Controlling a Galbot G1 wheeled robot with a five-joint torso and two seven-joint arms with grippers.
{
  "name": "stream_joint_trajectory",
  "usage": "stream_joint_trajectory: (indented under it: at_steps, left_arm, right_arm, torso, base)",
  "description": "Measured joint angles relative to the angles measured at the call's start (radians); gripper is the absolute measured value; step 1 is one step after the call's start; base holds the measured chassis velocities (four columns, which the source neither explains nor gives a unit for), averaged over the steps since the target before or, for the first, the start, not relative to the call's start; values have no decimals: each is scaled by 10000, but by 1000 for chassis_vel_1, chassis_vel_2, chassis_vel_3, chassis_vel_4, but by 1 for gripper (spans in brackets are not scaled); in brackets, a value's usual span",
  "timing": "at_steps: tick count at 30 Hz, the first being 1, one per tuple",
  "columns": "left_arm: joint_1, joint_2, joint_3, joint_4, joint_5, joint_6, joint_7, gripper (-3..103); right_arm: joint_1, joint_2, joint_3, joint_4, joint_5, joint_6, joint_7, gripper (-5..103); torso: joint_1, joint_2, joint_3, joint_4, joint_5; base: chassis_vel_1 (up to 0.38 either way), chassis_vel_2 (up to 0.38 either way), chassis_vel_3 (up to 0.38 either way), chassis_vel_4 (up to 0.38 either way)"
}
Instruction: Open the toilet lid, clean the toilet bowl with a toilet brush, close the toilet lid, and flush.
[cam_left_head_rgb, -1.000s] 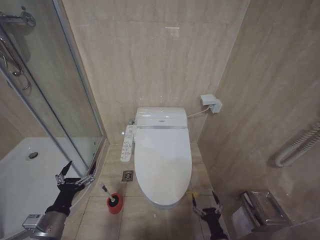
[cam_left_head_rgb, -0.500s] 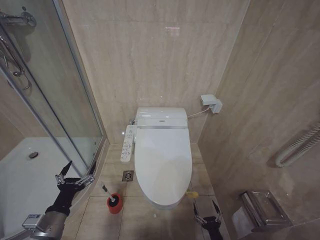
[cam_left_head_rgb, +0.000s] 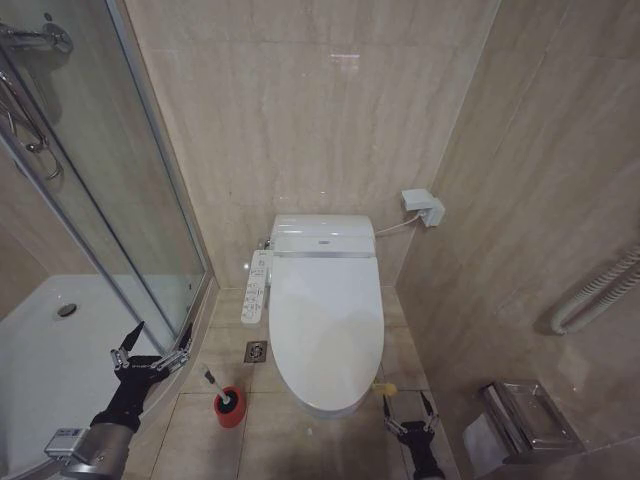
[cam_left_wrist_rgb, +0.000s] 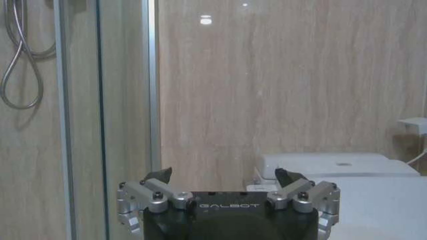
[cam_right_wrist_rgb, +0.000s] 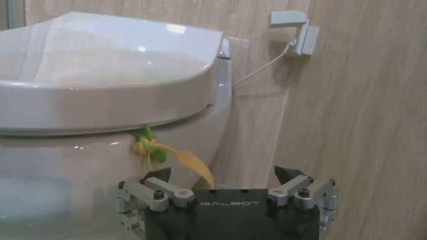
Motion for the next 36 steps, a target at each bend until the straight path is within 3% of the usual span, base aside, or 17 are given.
stream_joint_trajectory:
  at_steps: [14, 19, 35, 36]
  left_arm:
    - [0, 0, 0, 0, 0, 0, 0, 100]
    - [0, 0, 0, -1, 0, 0, 0, 100]
    - [0, 0, 0, 0, 0, 0, 0, 100]
    - [0, 0, 0, 0, 0, 0, 0, 100]
  right_arm:
    - [704, -99, 31, -833, -195, 79, -44, 100]
    - [939, -123, 51, -1021, -757, 159, 313, 100]
    - [1019, -230, 139, -1158, -923, -40, 623, 100]
    - [992, -230, 134, -1169, -928, -36, 623, 91]
  torso:
    - [0, 0, 0, -1, 0]
    - [0, 0, 0, 0, 0]
    - [0, 0, 0, 0, 0]
    - [0, 0, 0, 0, 0]
  base:
    - [0, 0, 0, 0]
    - [0, 0, 0, 0]
    - [0, 0, 0, 0]
    - [0, 0, 0, 0]
